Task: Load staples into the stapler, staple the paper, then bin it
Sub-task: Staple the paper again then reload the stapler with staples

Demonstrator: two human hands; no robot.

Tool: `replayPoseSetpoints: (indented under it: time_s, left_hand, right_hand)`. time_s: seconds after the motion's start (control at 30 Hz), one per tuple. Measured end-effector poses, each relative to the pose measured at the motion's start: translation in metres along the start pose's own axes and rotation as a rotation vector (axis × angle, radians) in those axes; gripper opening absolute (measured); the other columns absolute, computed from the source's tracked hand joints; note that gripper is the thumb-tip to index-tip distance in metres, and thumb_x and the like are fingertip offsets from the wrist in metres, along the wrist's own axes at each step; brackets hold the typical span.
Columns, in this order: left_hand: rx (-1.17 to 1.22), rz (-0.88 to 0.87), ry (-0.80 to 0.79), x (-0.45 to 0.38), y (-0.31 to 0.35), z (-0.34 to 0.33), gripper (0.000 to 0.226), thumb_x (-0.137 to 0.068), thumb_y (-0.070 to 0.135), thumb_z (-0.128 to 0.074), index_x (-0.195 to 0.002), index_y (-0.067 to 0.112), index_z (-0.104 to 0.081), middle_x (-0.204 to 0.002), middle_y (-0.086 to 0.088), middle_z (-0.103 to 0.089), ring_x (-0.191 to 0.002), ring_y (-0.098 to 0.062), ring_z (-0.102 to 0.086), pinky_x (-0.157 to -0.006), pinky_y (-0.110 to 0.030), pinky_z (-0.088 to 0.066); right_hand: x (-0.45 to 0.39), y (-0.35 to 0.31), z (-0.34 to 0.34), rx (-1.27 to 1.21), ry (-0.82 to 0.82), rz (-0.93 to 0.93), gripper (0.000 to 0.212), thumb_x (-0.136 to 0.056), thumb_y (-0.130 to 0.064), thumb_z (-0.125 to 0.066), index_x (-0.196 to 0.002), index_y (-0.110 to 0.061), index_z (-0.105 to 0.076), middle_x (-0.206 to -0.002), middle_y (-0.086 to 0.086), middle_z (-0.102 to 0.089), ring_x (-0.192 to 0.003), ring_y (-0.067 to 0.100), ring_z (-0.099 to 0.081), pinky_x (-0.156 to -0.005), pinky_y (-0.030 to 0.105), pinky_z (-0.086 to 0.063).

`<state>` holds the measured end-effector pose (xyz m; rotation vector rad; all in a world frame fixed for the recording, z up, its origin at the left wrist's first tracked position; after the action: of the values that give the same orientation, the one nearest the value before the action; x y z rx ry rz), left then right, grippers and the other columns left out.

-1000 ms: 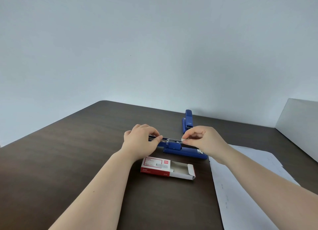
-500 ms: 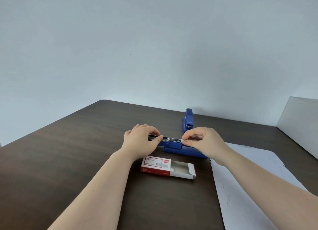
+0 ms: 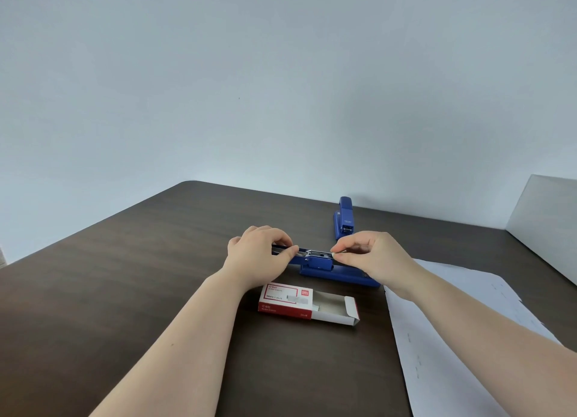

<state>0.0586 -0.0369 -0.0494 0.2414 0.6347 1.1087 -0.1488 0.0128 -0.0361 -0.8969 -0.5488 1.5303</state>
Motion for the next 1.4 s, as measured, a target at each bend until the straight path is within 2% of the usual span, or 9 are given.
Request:
replayPoseSetpoints:
  time_s: [0.2, 0.47, 0.63, 0.77, 0.83, 1.0, 1.07, 1.2, 1.4]
  left_hand:
    - [0.007, 0.023, -0.029, 0.0, -0.002, -0.001, 0.022, -0.089, 0.046, -0.051, -0.104, 0.037, -0.064, -0.114, 0.017, -0.062, -0.117, -0.011, -0.046, -0.099, -0.038, -0.032]
    - [0.069, 0.047, -0.11, -0.002, -0.013, -0.003, 0.022, -0.084, 0.042, -0.059, -0.106, 0.04, -0.062, -0.111, 0.017, -0.063, -0.117, -0.012, -0.044, -0.1, -0.044, -0.041]
    - [0.026, 0.025, -0.157, -0.003, -0.016, -0.002, 0.032, -0.08, 0.032, -0.064, -0.111, 0.037, -0.061, -0.112, 0.014, -0.064, -0.116, -0.017, -0.047, -0.1, -0.045, -0.043]
    - [0.034, 0.034, -0.167, -0.003, -0.017, 0.0, 0.034, -0.077, 0.036, -0.066, -0.11, 0.037, -0.061, -0.11, 0.013, -0.065, -0.113, -0.016, -0.051, -0.098, -0.045, -0.044]
    - [0.036, 0.03, -0.182, -0.003, -0.017, 0.002, 0.034, -0.075, 0.037, -0.065, -0.109, 0.038, -0.062, -0.108, 0.013, -0.065, -0.11, -0.016, -0.054, -0.096, -0.044, -0.046]
    - [0.035, 0.052, -0.18, -0.004, -0.019, 0.006, 0.036, -0.077, 0.031, -0.07, -0.112, 0.035, -0.062, -0.111, 0.011, -0.065, -0.111, -0.017, -0.055, -0.097, -0.041, -0.048]
    - [0.041, 0.078, -0.162, -0.004, -0.019, 0.009, 0.041, -0.077, 0.028, -0.072, -0.116, 0.034, -0.059, -0.111, 0.008, -0.063, -0.11, -0.017, -0.056, -0.098, -0.037, -0.047]
    - [0.061, 0.076, -0.148, -0.002, -0.011, 0.018, 0.051, -0.075, 0.022, -0.076, -0.121, 0.029, -0.056, -0.102, 0.007, -0.057, -0.097, -0.013, -0.058, -0.089, -0.025, -0.045]
    - [0.152, 0.01, -0.039, -0.008, 0.016, 0.038, 0.048, -0.069, 0.025, -0.081, -0.114, 0.026, -0.062, -0.098, 0.008, -0.063, -0.091, -0.011, -0.059, -0.087, -0.024, -0.046]
  right_hand:
    - [-0.001, 0.004, 0.0, 0.027, -0.002, 0.02, 0.014, -0.082, -0.011, -0.071, -0.089, -0.021, -0.077, -0.096, -0.007, -0.073, -0.091, 0.005, -0.066, -0.078, 0.011, -0.046]
    - [0.003, 0.005, -0.001, 0.451, -0.071, 0.168, 0.024, -0.085, -0.029, -0.068, -0.109, -0.027, -0.071, -0.105, -0.016, -0.068, -0.094, -0.002, -0.058, -0.081, 0.006, -0.039]
    - [0.008, 0.008, 0.01, 0.26, -0.025, 0.055, 0.03, -0.089, -0.041, -0.056, -0.109, -0.025, -0.072, -0.113, -0.006, -0.072, -0.104, 0.006, -0.064, -0.089, 0.021, -0.048]
    - [0.011, 0.01, 0.015, 0.087, -0.123, -0.107, 0.044, -0.096, -0.047, -0.039, -0.112, -0.022, -0.071, -0.119, -0.023, -0.06, -0.11, -0.004, -0.048, -0.1, 0.02, -0.027]
    - [0.011, 0.013, 0.018, 0.059, -0.109, -0.116, 0.044, -0.097, -0.046, -0.039, -0.11, -0.021, -0.072, -0.117, -0.023, -0.06, -0.107, -0.006, -0.048, -0.1, 0.021, -0.024]
    - [0.017, 0.023, 0.029, 0.071, 0.002, -0.112, 0.038, -0.092, -0.051, -0.044, -0.093, -0.03, -0.076, -0.11, -0.003, -0.074, -0.111, 0.014, -0.061, -0.088, 0.018, -0.041]
    - [0.02, 0.025, 0.03, 0.041, -0.001, -0.127, 0.039, -0.091, -0.052, -0.044, -0.092, -0.031, -0.076, -0.106, -0.009, -0.073, -0.108, 0.01, -0.06, -0.086, 0.014, -0.039]
    - [0.017, 0.027, 0.032, -0.092, 0.022, -0.145, 0.041, -0.09, -0.055, -0.045, -0.089, -0.029, -0.078, -0.106, -0.016, -0.072, -0.109, 0.006, -0.059, -0.103, 0.029, -0.039]
    - [0.008, 0.031, 0.05, -0.034, 0.218, -0.123, 0.031, -0.095, -0.038, -0.05, -0.085, -0.019, -0.073, -0.092, -0.01, -0.073, -0.094, 0.006, -0.065, -0.092, 0.031, -0.049]
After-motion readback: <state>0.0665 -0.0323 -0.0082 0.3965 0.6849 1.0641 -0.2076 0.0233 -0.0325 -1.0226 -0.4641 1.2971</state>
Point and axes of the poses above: each hand's wrist, its own x-axis away from the middle knuckle, its own z-axis out of the back of the hand, y = z × x, the point moved 2 cm from there along -x, towards the middle knuckle
